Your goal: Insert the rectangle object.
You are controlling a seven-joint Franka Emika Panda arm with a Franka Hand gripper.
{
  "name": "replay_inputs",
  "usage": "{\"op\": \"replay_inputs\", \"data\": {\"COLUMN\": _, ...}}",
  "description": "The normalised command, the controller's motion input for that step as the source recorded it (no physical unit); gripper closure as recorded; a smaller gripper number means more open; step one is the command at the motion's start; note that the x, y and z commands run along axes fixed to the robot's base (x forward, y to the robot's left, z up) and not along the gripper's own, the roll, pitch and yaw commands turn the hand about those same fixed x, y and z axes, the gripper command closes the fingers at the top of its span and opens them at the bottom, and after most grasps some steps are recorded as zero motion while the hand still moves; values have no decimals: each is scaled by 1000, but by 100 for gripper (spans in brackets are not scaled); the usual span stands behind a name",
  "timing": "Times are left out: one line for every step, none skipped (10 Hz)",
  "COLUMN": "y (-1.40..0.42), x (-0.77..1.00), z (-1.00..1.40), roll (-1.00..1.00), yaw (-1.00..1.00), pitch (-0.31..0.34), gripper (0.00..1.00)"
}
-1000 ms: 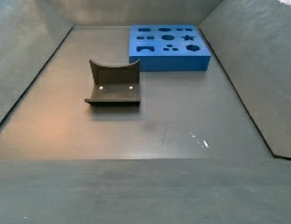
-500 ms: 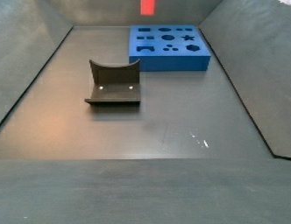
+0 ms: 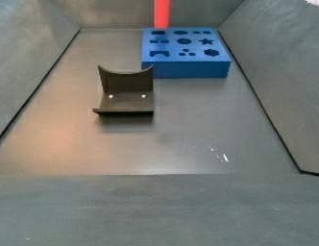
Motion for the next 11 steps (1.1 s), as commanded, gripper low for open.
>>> {"op": "replay_inputs", "data": {"y": -23, "x": 434, "z": -271, "roll": 33, "yaw": -80, "pitch": 40, "gripper": 100}}
{"op": "replay_inputs", "data": {"y": 0, "x": 431, "z": -180, "roll": 89, "yaw": -183, "pitch": 130, "gripper": 100}}
{"op": "replay_inputs", "data": {"y": 0, "x": 280, "z": -137, "roll": 59, "yaw": -191, "pitch": 116, "gripper": 100}}
{"op": "replay_inputs", "data": {"y": 0, "x": 143, "z": -154, "roll": 47, "yaw": -143, "pitch": 76, "gripper": 100}}
{"op": "replay_inputs", "data": {"y": 0, "x": 0, "z": -243, "roll": 17, "yaw": -14, "pitch": 0, "gripper": 100}}
{"op": "replay_inputs", "data": {"y": 0, "x": -111, "z": -283, "roll": 0, "yaw": 0, "pitch": -16, "gripper": 100}}
{"op": "replay_inputs", "data": {"y": 0, "x": -263, "z": -217, "roll": 0, "yaw": 11, "pitch": -43, "gripper": 100}}
{"op": "replay_inputs", "data": {"y": 0, "x": -297, "z": -163, "roll": 3, "yaw": 9, "pitch": -21, "gripper": 100}}
{"op": "replay_inputs", "data": {"y": 0, "x": -174, "z": -160, "roll": 0, "yaw": 0, "pitch": -3, "gripper": 100}}
{"op": "replay_inputs", "data": {"y": 0, "x": -43, "z": -200, "roll": 7, "yaw": 0, "pitch": 0, "gripper": 100}}
{"op": "replay_inputs", "data": {"y": 0, "x": -17, "z": -260, "roll": 9, "yaw": 0, "pitch": 0, "gripper": 100}}
